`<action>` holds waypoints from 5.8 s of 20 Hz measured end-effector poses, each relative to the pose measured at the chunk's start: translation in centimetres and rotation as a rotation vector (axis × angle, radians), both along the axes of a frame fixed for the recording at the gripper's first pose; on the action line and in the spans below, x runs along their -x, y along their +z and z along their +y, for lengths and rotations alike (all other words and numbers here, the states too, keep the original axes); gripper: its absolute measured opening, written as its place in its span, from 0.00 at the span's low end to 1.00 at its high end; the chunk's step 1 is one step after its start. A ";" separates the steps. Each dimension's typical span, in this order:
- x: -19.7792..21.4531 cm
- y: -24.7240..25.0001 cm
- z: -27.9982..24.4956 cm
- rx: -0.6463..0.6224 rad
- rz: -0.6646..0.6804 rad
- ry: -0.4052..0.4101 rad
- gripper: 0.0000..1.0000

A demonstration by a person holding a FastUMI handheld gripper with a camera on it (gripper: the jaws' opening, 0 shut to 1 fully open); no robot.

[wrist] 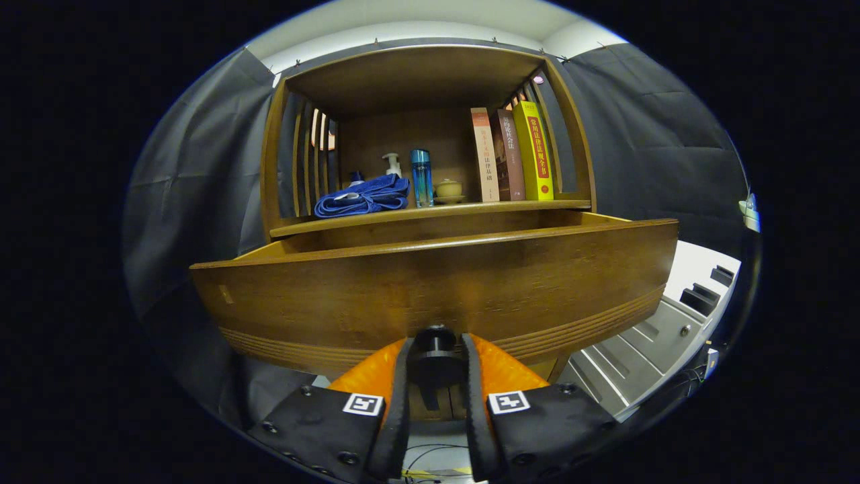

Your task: Pull open the drawer, take out the items inside it, and place them on the countertop above the cabinet.

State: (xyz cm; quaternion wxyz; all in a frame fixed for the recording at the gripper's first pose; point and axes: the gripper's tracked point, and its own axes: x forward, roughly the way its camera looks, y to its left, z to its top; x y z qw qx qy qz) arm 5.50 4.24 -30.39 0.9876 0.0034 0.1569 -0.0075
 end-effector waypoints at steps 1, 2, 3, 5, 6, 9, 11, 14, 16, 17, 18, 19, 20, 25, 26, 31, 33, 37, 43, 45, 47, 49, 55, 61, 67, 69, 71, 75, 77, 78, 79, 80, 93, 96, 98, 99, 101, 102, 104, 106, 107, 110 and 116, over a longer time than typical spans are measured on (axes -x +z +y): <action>0.0 0.1 0.0 -0.005 -0.001 0.004 0.46; 0.0 0.1 0.1 -0.010 -0.005 0.007 0.49; 0.0 0.1 0.1 -0.012 -0.006 0.010 0.51; -0.1 0.1 0.0 -0.008 -0.006 0.008 0.64; 0.0 0.2 0.0 -0.001 -0.010 0.008 0.71; -0.2 0.3 -0.1 0.005 -0.013 0.016 0.90; -0.1 0.3 -0.2 0.005 -0.011 0.013 0.99; 0.6 1.4 -0.4 0.025 -0.025 0.008 0.99; 2.1 2.9 0.6 0.044 -0.037 0.049 0.99; 2.7 4.3 1.3 0.051 -0.051 0.082 0.98; 2.8 6.3 1.6 0.061 -0.080 0.106 0.98; 2.5 8.6 1.7 0.072 -0.117 0.122 0.98; 1.9 11.2 1.9 0.077 -0.152 0.137 0.98; -5.4 20.2 4.4 0.072 -0.172 0.233 0.98; -7.3 20.9 5.1 0.078 -0.147 0.260 0.98; -14.1 16.8 7.3 0.113 0.138 0.346 0.98; -15.9 13.9 6.6 0.147 0.237 0.317 0.99; -16.8 5.9 4.9 0.160 0.441 0.258 0.99; -16.8 -2.3 2.8 0.135 0.634 0.172 0.99; -16.6 -3.6 2.6 0.141 0.664 0.173 0.99; -16.6 -4.5 2.9 0.136 0.685 0.177 0.93; -16.5 -4.8 2.8 0.134 0.693 0.179 0.82; -16.2 -5.8 2.3 0.118 0.703 0.140 0.34; -15.6 -2.6 2.4 0.126 0.625 0.150 0.25; -13.7 2.2 2.2 0.123 0.554 0.196 0.24; -13.2 4.2 2.6 0.105 0.512 0.203 0.25; -13.8 7.0 3.0 0.074 0.453 0.203 0.25; -18.7 11.8 3.4 0.070 0.352 0.185 0.24; -21.7 12.6 3.3 0.092 0.331 0.159 0.24; -23.0 12.3 3.4 0.096 0.333 0.144 0.24; -24.4 12.1 3.2 0.097 0.337 0.126 0.24; -25.6 11.9 2.9 0.103 0.342 0.111 0.24; -32.4 5.6 2.5 0.111 0.385 0.034 0.27; -32.1 4.8 2.3 0.092 0.402 0.027 0.33; -32.1 5.1 1.9 0.071 0.385 0.012 0.34; -32.0 5.1 1.7 0.067 0.384 0.006 0.34; -31.7 5.4 2.0 0.039 0.375 0.019 0.47; -31.5 5.6 2.6 0.022 0.367 0.040 0.52; -31.1 6.3 3.6 0.029 0.339 0.089 0.71; -30.3 7.6 4.5 0.060 0.287 0.130 0.90; -29.9 8.7 5.0 0.069 0.255 0.143 1.00; -27.2 11.9 6.5 0.072 0.191 0.165 1.00; -21.5 19.7 7.1 0.035 0.015 0.174 0.99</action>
